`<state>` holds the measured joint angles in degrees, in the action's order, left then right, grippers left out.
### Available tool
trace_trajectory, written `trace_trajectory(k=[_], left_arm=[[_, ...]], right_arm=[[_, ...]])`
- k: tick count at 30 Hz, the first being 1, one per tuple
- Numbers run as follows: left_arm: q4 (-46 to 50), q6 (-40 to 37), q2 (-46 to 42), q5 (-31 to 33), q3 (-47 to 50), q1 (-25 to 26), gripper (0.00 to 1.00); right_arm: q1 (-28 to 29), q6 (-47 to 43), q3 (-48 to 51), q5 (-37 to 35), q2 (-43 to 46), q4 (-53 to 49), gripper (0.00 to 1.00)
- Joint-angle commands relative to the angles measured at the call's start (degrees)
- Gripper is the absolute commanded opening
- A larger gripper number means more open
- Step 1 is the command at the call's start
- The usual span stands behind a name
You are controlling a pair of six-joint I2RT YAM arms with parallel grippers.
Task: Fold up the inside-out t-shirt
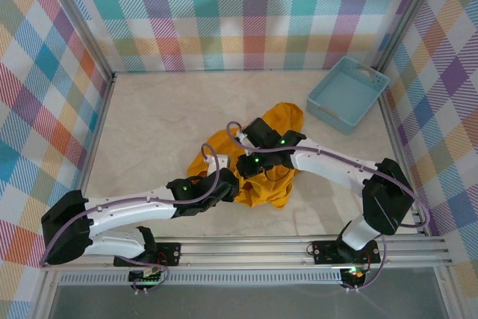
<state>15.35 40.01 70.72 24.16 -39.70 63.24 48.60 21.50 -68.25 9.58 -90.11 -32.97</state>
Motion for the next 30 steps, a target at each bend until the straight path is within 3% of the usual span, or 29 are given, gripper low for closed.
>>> trace_trajectory(k=[1, 9, 24, 30], left_arm=[[-1.3, -2.4, 2.9, 1.2, -2.4, 0.9, 0.44], [-0.8, -3.2, 8.1, 3.1, -6.2, 3.3, 0.31], [-6.0, -3.2, 5.1, 2.3, -3.6, 6.3, 0.31], [-7.4, -3.8, 5.2, 1.9, -2.8, 6.2, 0.27]], right_arm=[[-1.2, 1.8, -2.3, 3.4, -1.5, 0.5, 0.01], [-2.1, 3.0, -3.6, 4.5, -4.4, 1.1, 0.06], [-4.3, 4.1, -4.1, 6.0, -8.4, 3.5, 0.06], [-4.3, 4.2, -3.9, 5.9, -8.3, 3.5, 0.06]])
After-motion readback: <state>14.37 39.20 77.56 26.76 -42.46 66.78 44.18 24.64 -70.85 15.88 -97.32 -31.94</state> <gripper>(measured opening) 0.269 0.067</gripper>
